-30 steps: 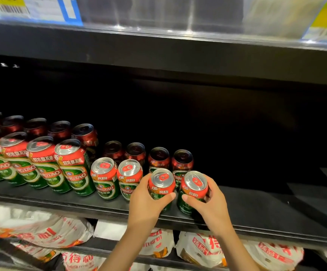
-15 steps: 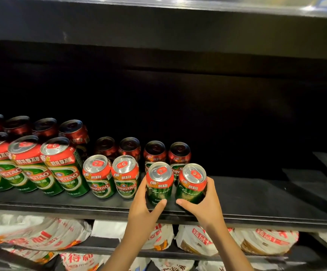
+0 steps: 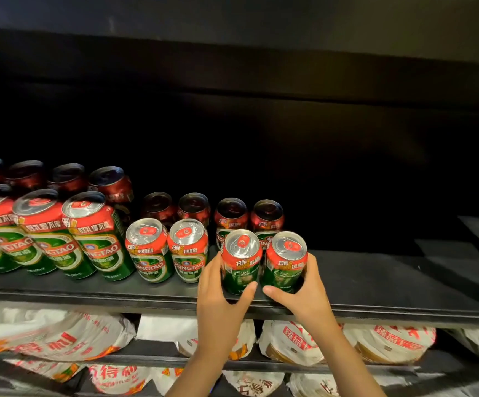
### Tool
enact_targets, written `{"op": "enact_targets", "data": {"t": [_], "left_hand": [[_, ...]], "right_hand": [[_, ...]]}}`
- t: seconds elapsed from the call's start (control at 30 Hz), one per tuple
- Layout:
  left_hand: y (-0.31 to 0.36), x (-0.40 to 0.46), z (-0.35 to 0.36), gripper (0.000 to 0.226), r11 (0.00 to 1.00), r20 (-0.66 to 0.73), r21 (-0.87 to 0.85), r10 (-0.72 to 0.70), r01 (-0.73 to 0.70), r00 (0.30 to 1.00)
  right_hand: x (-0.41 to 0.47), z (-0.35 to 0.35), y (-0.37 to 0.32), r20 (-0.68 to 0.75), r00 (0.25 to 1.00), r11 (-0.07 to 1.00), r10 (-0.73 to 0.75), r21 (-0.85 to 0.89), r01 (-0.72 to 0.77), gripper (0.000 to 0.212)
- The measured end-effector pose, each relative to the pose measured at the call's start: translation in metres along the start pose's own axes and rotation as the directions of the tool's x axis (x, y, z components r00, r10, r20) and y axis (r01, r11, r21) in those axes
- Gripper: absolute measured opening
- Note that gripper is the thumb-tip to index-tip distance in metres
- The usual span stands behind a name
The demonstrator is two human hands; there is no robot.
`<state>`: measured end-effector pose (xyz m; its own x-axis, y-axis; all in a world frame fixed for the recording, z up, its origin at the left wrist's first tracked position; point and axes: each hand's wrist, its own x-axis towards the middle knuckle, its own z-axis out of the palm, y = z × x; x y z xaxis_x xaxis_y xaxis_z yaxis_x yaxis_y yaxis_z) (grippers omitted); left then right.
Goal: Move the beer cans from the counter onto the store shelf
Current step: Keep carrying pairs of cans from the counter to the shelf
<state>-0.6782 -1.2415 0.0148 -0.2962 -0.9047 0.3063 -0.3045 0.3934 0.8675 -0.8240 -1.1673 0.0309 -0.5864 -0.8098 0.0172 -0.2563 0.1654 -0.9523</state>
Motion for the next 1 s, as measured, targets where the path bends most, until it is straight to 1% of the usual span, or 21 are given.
{"op": "enact_targets", "data": {"t": [0.07, 0.13, 0.23, 0.33, 0.43, 0.57, 0.63, 0.7, 0.77, 0.87, 0.9, 1.0], "left_hand": [[-0.0012, -0.0003, -0.0035, 0.068, 1.000, 0.037, -0.030, 0.000, 0.001, 0.999], [-0.0034, 0.0000, -0.0058, 0.068, 0.998, 0.049, -0.068, 0.003, 0.000, 0.999], [-0.0060, -0.0005, -0.0032, 0.067, 0.997, 0.000, -0.076, -0.016, 0.015, 1.000], [-0.0043, -0.0025, 0.0017, 0.073, 0.998, -0.057, -0.067, -0.020, 0.016, 0.998], [-0.0019, -0.0018, 0.0027, 0.074, 0.998, -0.071, -0.053, 0.022, -0.026, 0.997], [-0.0028, -0.0026, -0.0018, 0.074, 0.997, -0.019, -0.075, 0.021, -0.023, 1.000], [-0.0037, -0.0033, -0.0042, 0.072, 0.994, 0.013, -0.111, 0.003, -0.001, 1.000], [-0.0039, -0.0026, -0.0055, 0.066, 0.992, 0.018, -0.125, -0.012, 0.014, 1.000], [-0.0030, -0.0022, -0.0046, 0.065, 0.992, 0.002, -0.126, -0.025, 0.025, 1.000], [-0.0039, -0.0028, 0.0004, 0.079, 0.993, -0.038, -0.111, -0.047, 0.043, 0.998], [-0.0033, -0.0023, 0.0013, 0.081, 0.994, -0.049, -0.103, -0.046, 0.041, 0.998], [-0.0008, -0.0007, 0.0010, 0.072, 0.997, -0.055, -0.072, 0.005, -0.009, 0.998]], "right_hand": [[0.0011, 0.0011, 0.0013, -0.051, 0.999, 1.000, -0.001, 0.013, 0.001, 0.076], [0.0013, 0.0009, 0.0028, -0.072, 0.997, 1.000, -0.002, 0.005, 0.002, 0.073], [0.0007, -0.0023, 0.0050, -0.059, 0.998, 1.000, -0.020, -0.011, 0.020, 0.068], [-0.0011, -0.0054, 0.0018, -0.010, 0.999, 0.997, -0.050, -0.057, 0.049, 0.065], [-0.0015, -0.0044, 0.0017, 0.009, 0.999, 0.997, -0.042, -0.063, 0.042, 0.066], [0.0005, 0.0017, 0.0008, -0.041, 0.999, 1.000, 0.008, -0.016, -0.008, 0.077], [0.0020, 0.0024, 0.0015, -0.069, 0.998, 1.000, 0.005, -0.010, -0.006, 0.074], [0.0019, 0.0016, 0.0024, -0.074, 0.997, 1.000, -0.007, -0.022, 0.005, 0.071], [0.0011, -0.0009, 0.0043, -0.052, 0.998, 0.999, -0.025, -0.033, 0.023, 0.069], [-0.0007, -0.0046, 0.0044, 0.024, 0.998, 0.997, -0.053, -0.060, 0.055, 0.066], [-0.0009, -0.0052, 0.0048, 0.039, 0.998, 0.997, -0.054, -0.060, 0.057, 0.067], [-0.0008, -0.0032, 0.0046, 0.032, 0.999, 0.999, -0.038, -0.032, 0.039, 0.077]]}}
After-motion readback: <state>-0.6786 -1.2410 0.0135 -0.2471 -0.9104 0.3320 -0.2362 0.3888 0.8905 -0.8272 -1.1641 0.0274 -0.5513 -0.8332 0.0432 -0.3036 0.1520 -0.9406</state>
